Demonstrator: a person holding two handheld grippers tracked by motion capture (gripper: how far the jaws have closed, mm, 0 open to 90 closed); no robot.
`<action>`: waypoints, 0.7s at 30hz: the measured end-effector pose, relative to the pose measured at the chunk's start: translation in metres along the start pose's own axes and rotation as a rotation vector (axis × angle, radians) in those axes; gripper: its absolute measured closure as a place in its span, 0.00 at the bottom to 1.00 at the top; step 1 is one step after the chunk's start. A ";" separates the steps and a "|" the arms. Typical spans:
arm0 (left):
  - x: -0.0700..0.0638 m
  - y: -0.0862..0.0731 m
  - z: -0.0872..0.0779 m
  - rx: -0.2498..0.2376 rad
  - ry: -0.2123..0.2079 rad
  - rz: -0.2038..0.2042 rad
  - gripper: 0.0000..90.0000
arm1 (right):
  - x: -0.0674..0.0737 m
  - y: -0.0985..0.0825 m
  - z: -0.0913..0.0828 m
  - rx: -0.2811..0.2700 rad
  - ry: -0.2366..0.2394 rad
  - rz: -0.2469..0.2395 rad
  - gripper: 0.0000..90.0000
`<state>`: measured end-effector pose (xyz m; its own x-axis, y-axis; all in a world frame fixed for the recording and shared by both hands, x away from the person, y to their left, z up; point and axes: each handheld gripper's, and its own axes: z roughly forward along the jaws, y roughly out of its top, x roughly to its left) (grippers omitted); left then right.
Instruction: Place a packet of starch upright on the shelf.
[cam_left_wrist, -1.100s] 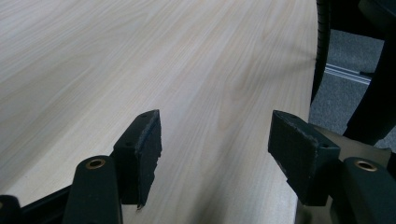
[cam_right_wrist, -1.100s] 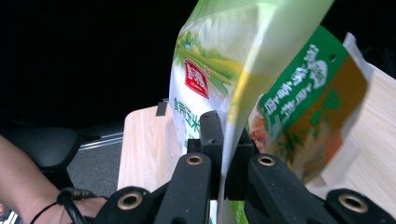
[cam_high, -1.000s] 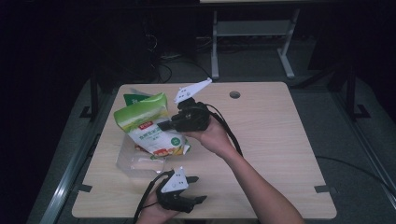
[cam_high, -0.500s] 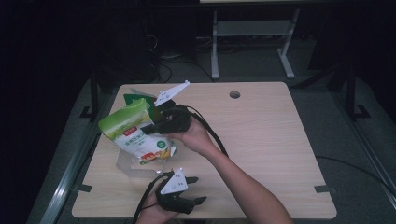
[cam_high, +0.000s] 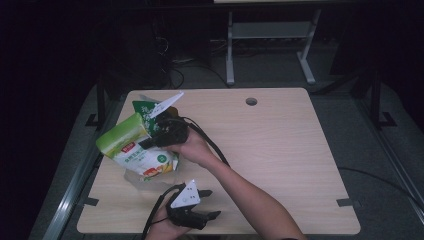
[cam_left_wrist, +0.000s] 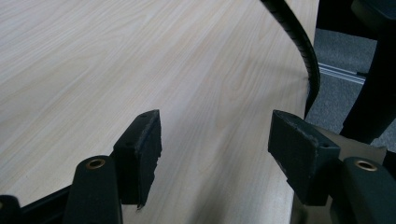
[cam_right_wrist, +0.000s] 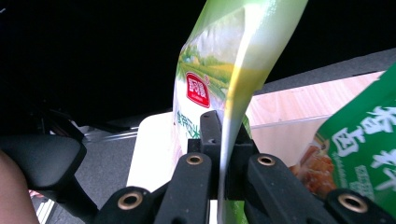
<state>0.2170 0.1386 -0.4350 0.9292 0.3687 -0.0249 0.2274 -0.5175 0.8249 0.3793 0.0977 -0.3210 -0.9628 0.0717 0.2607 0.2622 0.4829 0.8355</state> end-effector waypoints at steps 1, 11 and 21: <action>0.000 0.000 0.000 0.002 -0.001 -0.002 0.38 | -0.001 -0.001 0.004 0.006 0.008 -0.003 0.99; -0.002 -0.001 -0.002 -0.001 -0.016 -0.005 0.38 | -0.009 -0.009 0.031 0.017 0.049 0.007 0.99; -0.001 -0.001 0.000 0.000 -0.012 -0.002 0.38 | -0.003 -0.030 0.026 0.072 -0.053 -0.058 0.86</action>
<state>0.2155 0.1392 -0.4360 0.9321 0.3606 -0.0335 0.2294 -0.5164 0.8251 0.3728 0.1055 -0.3591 -0.9788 0.0870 0.1857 0.2026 0.5490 0.8109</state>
